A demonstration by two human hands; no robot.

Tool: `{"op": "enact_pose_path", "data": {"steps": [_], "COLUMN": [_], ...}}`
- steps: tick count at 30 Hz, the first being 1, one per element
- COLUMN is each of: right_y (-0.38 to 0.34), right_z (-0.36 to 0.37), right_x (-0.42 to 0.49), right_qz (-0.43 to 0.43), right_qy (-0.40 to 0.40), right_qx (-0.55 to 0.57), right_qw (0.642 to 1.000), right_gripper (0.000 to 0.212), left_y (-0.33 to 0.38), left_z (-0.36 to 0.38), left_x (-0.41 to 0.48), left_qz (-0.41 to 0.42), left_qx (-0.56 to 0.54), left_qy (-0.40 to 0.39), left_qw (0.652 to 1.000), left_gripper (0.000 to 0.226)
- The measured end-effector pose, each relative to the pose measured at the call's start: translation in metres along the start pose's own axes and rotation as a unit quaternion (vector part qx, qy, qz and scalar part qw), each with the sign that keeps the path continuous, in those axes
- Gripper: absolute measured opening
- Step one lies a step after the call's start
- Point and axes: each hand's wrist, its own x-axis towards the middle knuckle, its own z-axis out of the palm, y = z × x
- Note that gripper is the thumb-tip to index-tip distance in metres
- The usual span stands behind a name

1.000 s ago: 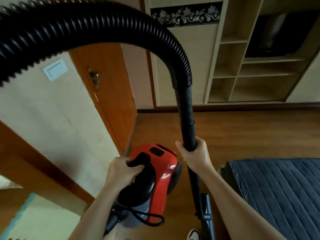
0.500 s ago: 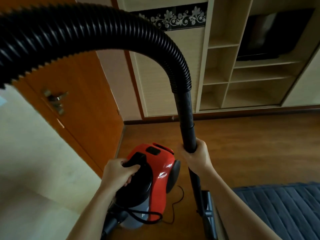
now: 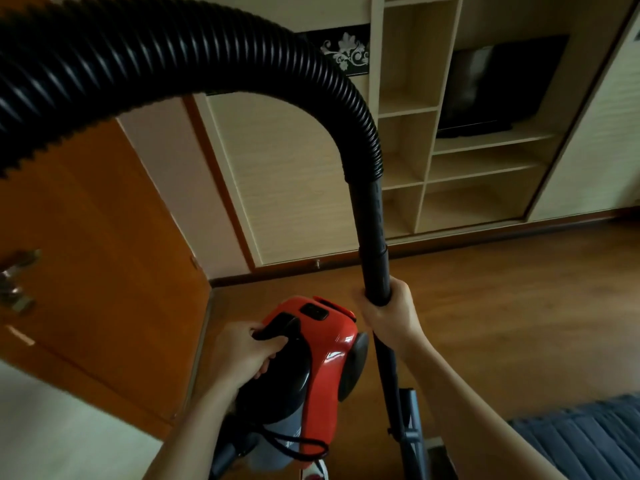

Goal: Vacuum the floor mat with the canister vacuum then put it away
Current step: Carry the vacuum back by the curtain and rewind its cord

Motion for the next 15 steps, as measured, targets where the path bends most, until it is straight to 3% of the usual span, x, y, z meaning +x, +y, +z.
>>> {"op": "enact_pose_path", "data": {"steps": [9, 12, 15], "right_y": [0.019, 0.026, 0.036], "right_z": [0.021, 0.022, 0.017], "right_x": [0.166, 0.217, 0.255], "right_qz": [0.011, 0.009, 0.010], "right_qy": [0.050, 0.080, 0.099], "right_qx": [0.006, 0.000, -0.012], "right_qw": [0.999, 0.997, 0.995], "right_gripper": [0.027, 0.048, 0.049], "left_y": [0.056, 0.076, 0.095], "left_z": [0.008, 0.006, 0.010], "left_x": [0.184, 0.242, 0.291], "left_qz": [0.046, 0.062, 0.091], "left_qx": [-0.007, 0.012, 0.031], "left_qy": [-0.078, -0.098, -0.094], "left_qw": [0.996, 0.993, 0.991], "left_gripper": [0.024, 0.024, 0.031]}}
